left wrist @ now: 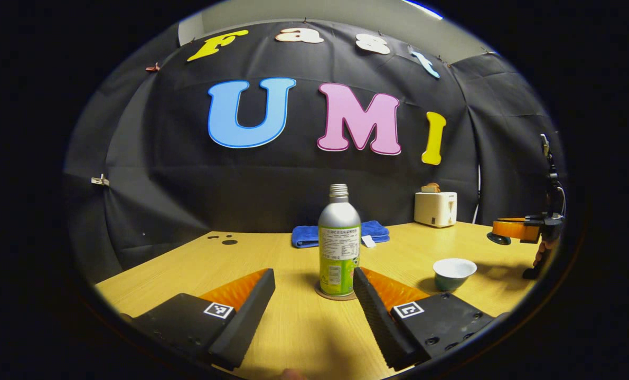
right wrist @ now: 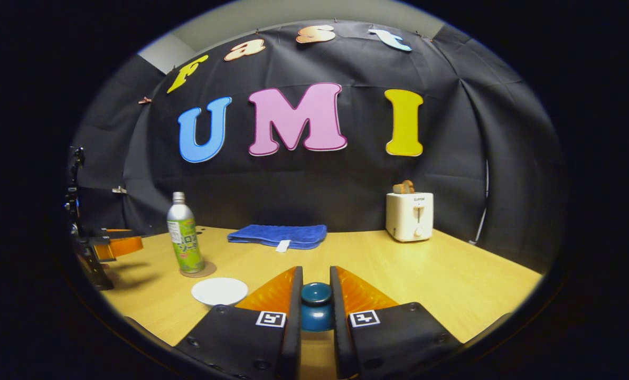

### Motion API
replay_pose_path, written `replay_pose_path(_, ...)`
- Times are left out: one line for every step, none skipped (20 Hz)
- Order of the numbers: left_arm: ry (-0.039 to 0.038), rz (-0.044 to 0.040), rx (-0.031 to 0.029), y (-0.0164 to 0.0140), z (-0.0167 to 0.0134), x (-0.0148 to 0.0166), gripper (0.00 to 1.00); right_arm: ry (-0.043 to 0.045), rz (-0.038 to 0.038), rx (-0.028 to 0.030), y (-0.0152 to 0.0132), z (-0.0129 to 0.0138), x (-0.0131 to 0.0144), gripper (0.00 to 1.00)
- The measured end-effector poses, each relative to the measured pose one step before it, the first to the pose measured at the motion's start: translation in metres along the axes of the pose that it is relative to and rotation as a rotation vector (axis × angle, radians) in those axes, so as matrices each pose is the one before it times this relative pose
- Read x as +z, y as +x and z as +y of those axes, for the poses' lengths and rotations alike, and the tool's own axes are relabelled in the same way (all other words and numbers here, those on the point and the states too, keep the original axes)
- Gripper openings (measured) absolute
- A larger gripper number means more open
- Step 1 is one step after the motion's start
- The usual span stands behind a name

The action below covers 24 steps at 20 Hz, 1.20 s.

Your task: Open the teacup lid with one hand, grasp the water bottle and pour water into the teacup with the other hand; after pouring, place the water bottle on the coaster and then close the teacup lid.

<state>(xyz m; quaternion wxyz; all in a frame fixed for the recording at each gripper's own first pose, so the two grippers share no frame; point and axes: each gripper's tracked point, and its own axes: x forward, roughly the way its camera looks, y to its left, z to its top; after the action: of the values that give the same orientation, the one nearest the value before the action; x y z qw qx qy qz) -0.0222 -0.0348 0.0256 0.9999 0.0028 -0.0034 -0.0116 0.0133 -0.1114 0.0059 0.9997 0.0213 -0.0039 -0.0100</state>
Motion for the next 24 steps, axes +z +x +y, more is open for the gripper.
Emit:
replay_pose_path(0.00068,-0.00035,0.00879,0.00049,0.00124,0.0005,0.94,0.00358,0.00399,0.02273,0.00297,0.01271,-0.00036,0.29)
replay_pose_path(0.00018,-0.00018,0.00164,0.00017,-0.0009,0.0002,0.94,-0.00073,0.00472,0.02809,0.00324,0.014,0.00047,0.29)
replay_pose_path(-0.00014,-0.0022,-0.00436,-0.00063,-0.00049,0.00012,0.94,-0.00303,0.00199,0.03662,0.00436,0.01508,0.00254,0.29)
replay_pose_path(0.00048,0.00095,-0.00292,0.00097,-0.00024,-0.00007,0.94,-0.0112,0.00576,0.03078,0.00534,0.01368,0.0017,0.29)
replay_pose_path(-0.00004,-0.00039,-0.00045,-0.00006,-0.00022,0.00033,0.94,-0.01614,0.01015,0.01643,0.00443,0.00832,-0.00115,0.29)
replay_pose_path(-0.00041,-0.00007,-0.00021,0.00034,0.00041,-0.00047,0.94,-0.0158,0.01091,0.01678,0.00516,0.00861,-0.00189,0.29)
replay_pose_path(0.00054,0.00006,-0.00048,-0.00008,0.00004,0.0005,0.94,-0.00654,0.01042,0.01885,0.00509,0.00939,-0.00092,0.29)
replay_pose_path(0.00012,0.00018,0.00001,0.00026,0.0003,-0.00028,0.94,0.00223,0.01478,0.01913,0.00554,0.00952,-0.00276,0.29)
replay_pose_path(0.00018,-0.00088,0.00145,-0.00041,0.00025,0.00046,0.94,0.00064,0.01606,0.00651,0.00323,0.00531,-0.00372,0.29)
replay_pose_path(0.00039,0.0003,0.00499,-0.00019,0.00116,-0.00049,0.94,-0.00166,0.01351,0.00167,0.00341,0.0032,-0.00432,0.29)
replay_pose_path(0.00012,-0.00037,0.01113,0.00044,0.00236,0.00013,0.94,-0.00226,0.01904,0.00103,0.00425,0.00235,-0.00509,0.29)
replay_pose_path(-0.00026,0.00011,0.0129,0.00025,0.00243,-0.00037,0.94,-0.00066,0.02218,0.00164,0.00354,0.00226,-0.00628,0.29)
replay_pose_path(-0.00016,0.00092,0.00787,0.00002,0.00179,0.00016,0.94,0.00257,0.02365,0.00102,0.00328,0.00042,-0.00662,0.29)
replay_pose_path(0.00021,-0.00062,0.00163,-0.00068,-0.00143,-0.00007,0.94,0.00708,0.02413,0.00216,0.00327,0.0007,-0.00676,0.29)
replay_pose_path(-0.0012,-0.00154,-0.00026,-0.00051,0.00032,0.00111,0.94,0.00874,0.00082,0.0067,0.00235,0.0012,0.00045,0.29)
replay_pose_path(0.00167,0.00212,-0.00039,0.00179,-0.00138,-0.00058,0.94,0.00611,0.00229,-0.00082,-0.0036,0.00126,-0.00093,0.29)
replay_pose_path(-0.00055,-0.00068,0.00037,-0.00158,0.00041,-0.00011,0.94,0.00183,-0.0004,-0.00067,0.00086,-0.00099,0.00252,0.29)
replay_pose_path(0.00047,-0.00109,-0.00013,0.00023,0.00125,-0.00134,0.94,-0.00033,0.00128,-0.00216,-0.00079,-0.00022,0.00115,0.29)
replay_pose_path(0.00004,0.00164,-0.00004,0.00003,-0.00042,0.00081,0.94,-0.00329,0.00055,-0.00272,0.00082,-0.00015,-0.00136,0.29)
replay_pose_path(-0.00009,-0.00181,-0.00009,-0.00007,-0.00027,-0.00013,0.94,-0.00544,0.00169,-0.00024,0.00023,0.00047,-0.00039,0.29)
replay_pose_path(-0.00013,0.00092,0.00018,0.00006,0.00013,0.00023,0.94,-0.00772,0.00246,0.0015,0.00128,0.00031,-0.00082,0.29)
replay_pose_path(0.00038,0.00038,-0.00016,0.00025,0.00004,-0.00008,0.94,-0.00368,0.00194,0.00378,0.00038,0.00061,0.00031,0.3)
replay_pose_path(-0.00026,-0.00079,0.00167,-0.00026,0.00102,0.00014,0.94,-0.00323,0.00264,0.00522,0.00076,0.00075,-0.00083,0.3)
replay_pose_path(0.00008,0.00038,0.00252,-0.00006,0.00012,-0.0007,0.94,-0.0018,0.00515,0.00251,0.00033,-0.0002,-0.00096,0.3)
